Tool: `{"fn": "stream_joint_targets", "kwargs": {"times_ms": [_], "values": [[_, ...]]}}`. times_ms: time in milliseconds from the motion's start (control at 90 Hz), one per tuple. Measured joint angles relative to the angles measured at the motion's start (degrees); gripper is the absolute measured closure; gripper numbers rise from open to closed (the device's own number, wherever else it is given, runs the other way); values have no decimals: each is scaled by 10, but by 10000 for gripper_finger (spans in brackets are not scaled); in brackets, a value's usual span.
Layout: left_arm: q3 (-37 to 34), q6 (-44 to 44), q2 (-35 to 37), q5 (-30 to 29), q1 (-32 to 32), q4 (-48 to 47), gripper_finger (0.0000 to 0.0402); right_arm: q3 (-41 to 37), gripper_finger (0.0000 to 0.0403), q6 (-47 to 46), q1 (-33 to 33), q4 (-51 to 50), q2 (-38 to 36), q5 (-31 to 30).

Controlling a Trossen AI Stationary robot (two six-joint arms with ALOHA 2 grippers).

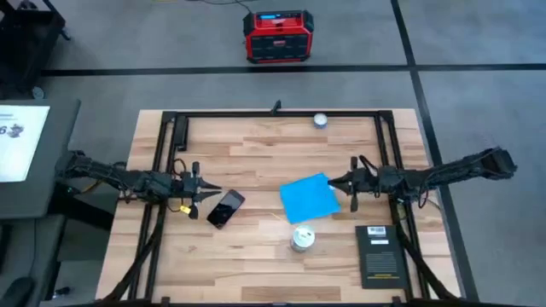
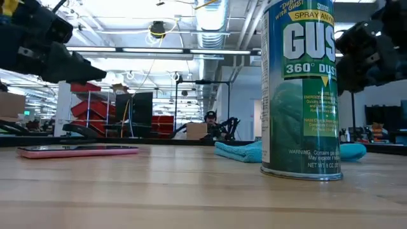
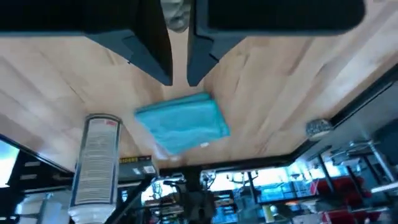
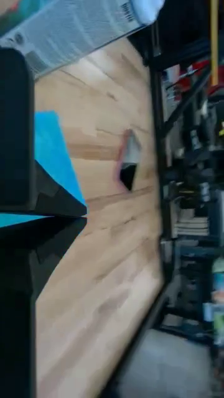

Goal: Apply microfiber cloth
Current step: Return to Home Position

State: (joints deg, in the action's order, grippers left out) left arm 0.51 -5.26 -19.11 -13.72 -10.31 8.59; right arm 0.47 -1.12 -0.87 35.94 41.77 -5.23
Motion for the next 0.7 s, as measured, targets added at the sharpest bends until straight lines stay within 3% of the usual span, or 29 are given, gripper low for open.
{"fn": "stream_joint_targets", "kwargs": {"times_ms": [156, 367, 600, 700], "values": [[0, -45, 0, 64, 51, 43, 399, 0, 403, 25, -69, 29, 2, 61], [-1, -30, 0, 148, 123, 52, 401, 1, 403, 36, -85, 35, 1, 63], [6, -32, -29, 169, 143, 52, 402, 20, 403, 107, -5, 18, -21, 4], [19, -43, -37, 171, 143, 37, 402, 31, 403, 144, 51, -53, -64, -83]]}}
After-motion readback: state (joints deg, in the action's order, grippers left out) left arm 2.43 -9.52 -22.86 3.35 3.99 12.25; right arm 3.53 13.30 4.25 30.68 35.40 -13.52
